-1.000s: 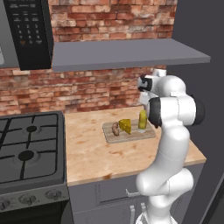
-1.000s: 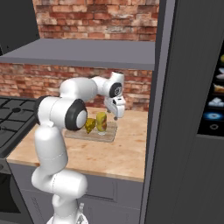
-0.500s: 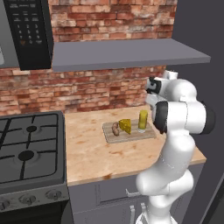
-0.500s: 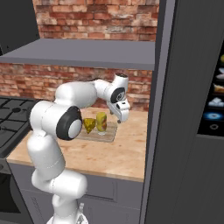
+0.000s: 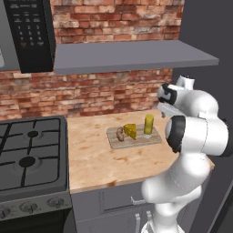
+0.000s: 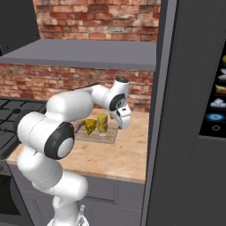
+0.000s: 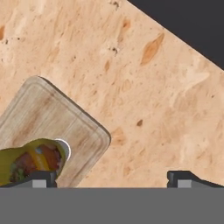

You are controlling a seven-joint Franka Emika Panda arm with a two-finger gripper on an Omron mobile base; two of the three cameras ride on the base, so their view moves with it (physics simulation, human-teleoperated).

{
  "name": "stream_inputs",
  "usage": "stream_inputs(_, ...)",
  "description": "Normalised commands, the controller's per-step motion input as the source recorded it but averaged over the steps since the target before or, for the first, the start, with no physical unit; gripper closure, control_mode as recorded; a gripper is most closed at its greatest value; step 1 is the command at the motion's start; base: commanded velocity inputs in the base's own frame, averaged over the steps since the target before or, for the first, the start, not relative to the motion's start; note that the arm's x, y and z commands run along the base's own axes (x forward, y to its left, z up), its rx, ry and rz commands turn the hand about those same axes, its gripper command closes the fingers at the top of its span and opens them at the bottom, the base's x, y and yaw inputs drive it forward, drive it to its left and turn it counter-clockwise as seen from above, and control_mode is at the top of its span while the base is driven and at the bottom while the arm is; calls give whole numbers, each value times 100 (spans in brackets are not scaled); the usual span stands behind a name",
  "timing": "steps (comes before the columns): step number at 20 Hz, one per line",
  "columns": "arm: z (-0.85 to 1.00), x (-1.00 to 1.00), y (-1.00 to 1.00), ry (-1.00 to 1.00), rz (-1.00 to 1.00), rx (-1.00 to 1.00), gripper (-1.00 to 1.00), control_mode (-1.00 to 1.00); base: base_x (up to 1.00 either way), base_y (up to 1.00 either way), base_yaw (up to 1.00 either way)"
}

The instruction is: Retrieve the reheated potato from the microwave, then place the potato, cheese, and condiment on the cutting board.

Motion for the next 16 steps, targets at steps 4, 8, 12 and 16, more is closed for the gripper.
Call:
stream_inputs(4, 21, -53, 0, 5, 5, 0, -100, -100, 0, 0, 0)
stream_inputs(8, 18, -55, 10, 9, 9, 0, -100, -100, 0, 0, 0)
stream_inputs(12, 14, -51, 23, 10, 10, 0, -100, -100, 0, 0, 0)
stream_inputs(16, 9, -50, 31, 1, 17, 0, -100, -100, 0, 0, 0)
